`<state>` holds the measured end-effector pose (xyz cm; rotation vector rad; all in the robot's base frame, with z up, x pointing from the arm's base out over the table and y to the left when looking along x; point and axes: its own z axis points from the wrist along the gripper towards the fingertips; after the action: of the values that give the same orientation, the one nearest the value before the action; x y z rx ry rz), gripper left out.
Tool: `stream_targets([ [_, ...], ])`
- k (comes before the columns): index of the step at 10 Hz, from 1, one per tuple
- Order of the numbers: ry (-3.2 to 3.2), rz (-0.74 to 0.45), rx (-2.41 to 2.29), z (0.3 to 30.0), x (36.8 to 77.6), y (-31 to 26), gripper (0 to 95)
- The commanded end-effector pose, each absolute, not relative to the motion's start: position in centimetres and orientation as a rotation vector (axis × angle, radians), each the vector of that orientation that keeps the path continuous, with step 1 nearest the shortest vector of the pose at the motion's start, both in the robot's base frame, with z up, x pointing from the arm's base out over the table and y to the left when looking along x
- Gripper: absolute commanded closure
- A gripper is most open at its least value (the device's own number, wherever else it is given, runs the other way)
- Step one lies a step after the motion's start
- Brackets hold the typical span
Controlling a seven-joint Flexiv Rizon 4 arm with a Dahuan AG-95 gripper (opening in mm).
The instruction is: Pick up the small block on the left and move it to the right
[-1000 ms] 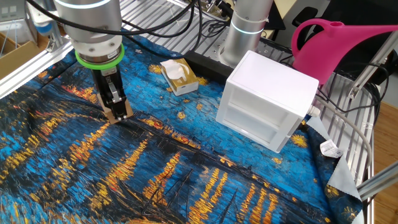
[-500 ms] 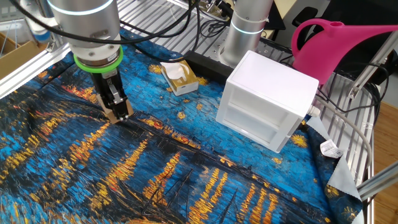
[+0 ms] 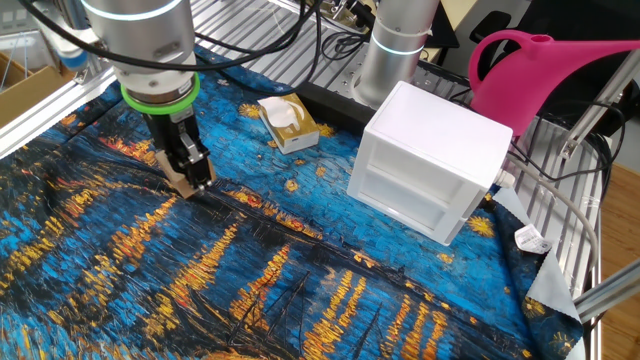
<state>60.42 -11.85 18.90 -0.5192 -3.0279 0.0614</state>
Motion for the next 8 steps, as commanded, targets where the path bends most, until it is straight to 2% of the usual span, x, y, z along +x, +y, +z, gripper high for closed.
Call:
stream_targets([
  [1,-3.025,0.055,-0.499,18.92,60.52,-11.83,95.0],
  [8,-3.037,0.040,-0.421,18.69,60.59,-11.66,95.0],
])
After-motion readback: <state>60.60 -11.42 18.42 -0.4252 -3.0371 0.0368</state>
